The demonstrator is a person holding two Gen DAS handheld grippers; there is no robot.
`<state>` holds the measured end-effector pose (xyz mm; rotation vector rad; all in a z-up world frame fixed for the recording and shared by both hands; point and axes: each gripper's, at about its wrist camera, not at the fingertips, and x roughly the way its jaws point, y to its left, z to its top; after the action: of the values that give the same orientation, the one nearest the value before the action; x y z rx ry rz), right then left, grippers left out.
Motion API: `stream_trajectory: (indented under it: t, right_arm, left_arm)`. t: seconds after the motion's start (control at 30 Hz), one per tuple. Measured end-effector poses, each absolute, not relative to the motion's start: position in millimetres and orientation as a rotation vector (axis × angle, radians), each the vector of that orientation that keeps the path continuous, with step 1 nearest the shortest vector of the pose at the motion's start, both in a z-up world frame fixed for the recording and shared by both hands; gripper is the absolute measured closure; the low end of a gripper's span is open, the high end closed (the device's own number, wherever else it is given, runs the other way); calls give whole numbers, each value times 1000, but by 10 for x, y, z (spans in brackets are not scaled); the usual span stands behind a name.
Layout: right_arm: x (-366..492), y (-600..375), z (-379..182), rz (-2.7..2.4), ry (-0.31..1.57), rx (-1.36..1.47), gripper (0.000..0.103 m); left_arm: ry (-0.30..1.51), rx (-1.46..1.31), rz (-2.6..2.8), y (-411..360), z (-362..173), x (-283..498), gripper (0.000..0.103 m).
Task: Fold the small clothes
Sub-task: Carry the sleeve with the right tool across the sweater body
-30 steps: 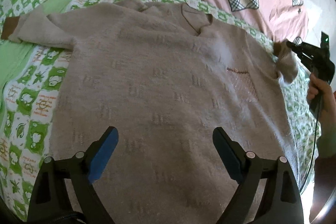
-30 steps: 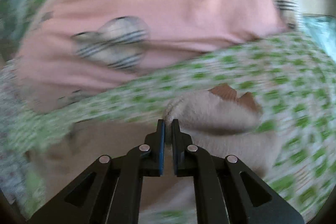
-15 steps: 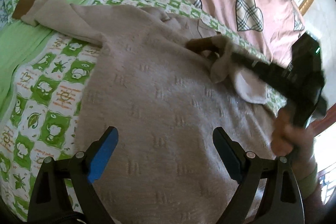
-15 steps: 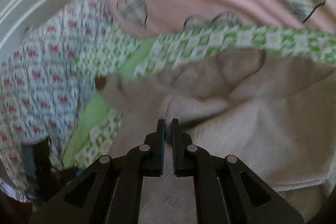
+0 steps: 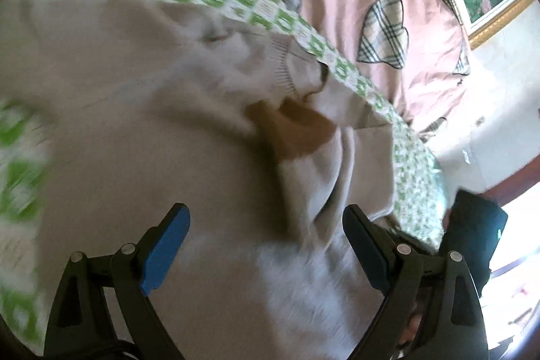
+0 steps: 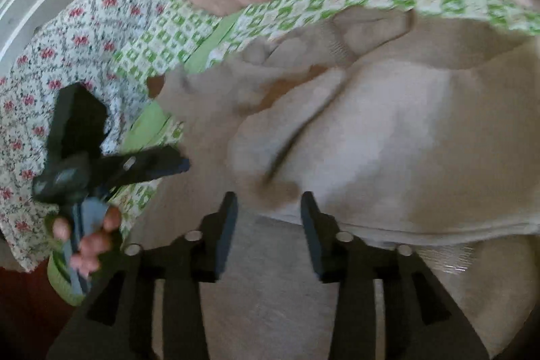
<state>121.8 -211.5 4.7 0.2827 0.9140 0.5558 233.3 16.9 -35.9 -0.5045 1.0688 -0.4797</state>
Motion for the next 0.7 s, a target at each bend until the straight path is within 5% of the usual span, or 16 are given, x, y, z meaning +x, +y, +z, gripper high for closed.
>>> stream_trajectory:
  t: [0.13,0.2,0.27,0.53,0.7]
  right_arm:
    - [1167,-2515,87,450,880,346,60]
    - [1144,-2693,79,402,875,369,60]
    - [1128,-2824,55,364,878,385,60]
    - [1100,-3307,28,207,843,456,60]
    - [1198,-3422,59,169,838,463,60]
  left_arm:
    - [1148,-520,-510,-113,-558,2804,12]
    - [1140,-515,-536,-229,-613,2911,29]
    - [1111,-486,-576,-309,-587,2920,88]
    - [886,-470,-424,368,-288,2306,95]
    - [950,-442,-377,618,-466,2240,85]
